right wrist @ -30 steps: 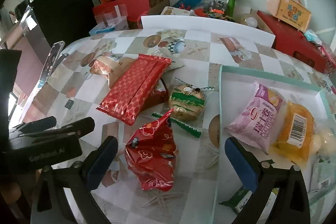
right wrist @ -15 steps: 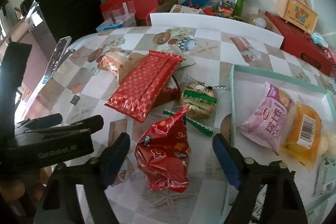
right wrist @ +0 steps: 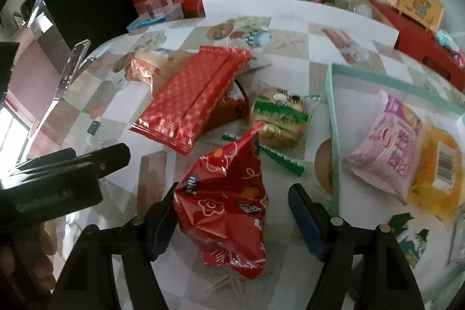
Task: Organize snacks
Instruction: 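Close right tool on red chip bag while left tool approaches red wafer pack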
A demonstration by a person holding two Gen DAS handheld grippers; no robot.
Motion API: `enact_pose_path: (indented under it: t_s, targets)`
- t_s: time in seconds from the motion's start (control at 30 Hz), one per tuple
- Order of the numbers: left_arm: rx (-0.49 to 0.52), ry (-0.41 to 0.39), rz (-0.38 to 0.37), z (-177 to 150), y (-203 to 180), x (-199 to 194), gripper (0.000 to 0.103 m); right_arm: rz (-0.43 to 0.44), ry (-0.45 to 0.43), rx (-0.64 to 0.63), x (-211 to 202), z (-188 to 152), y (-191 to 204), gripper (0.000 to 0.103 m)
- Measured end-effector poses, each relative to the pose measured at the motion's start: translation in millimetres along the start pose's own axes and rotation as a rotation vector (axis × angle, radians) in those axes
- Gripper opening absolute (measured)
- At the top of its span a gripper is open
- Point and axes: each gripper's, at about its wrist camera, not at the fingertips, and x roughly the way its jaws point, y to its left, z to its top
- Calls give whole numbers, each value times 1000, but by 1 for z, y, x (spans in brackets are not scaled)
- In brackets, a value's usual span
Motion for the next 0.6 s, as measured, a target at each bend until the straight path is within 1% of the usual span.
enact_pose_path:
  t_s: [0.17, 0.2, 0.23, 0.27, 0.4, 0.6]
  targets:
    - [-1, -10, -3, 0, -1, 0, 99, -18, -4, -22, 2, 0, 3, 74]
    - [-2, -12, -4, 0, 0, -1, 99, -17, -5, -21, 2, 0, 3, 69]
    - [-4, -13, -5, 0, 0, -1, 99, -11, -9, -16, 2, 0, 2, 60]
    - [-5, -13, -5, 0, 0, -1, 99, -10, -12, -12, 1, 1, 1, 58]
    - [-15, -19, -8, 1, 0, -1, 99, 4, -18, 10, -1, 2, -4, 57]
    - [-19, -67, -43, 7, -6, -14, 99, 25, -31, 29, -4, 3, -7, 56]
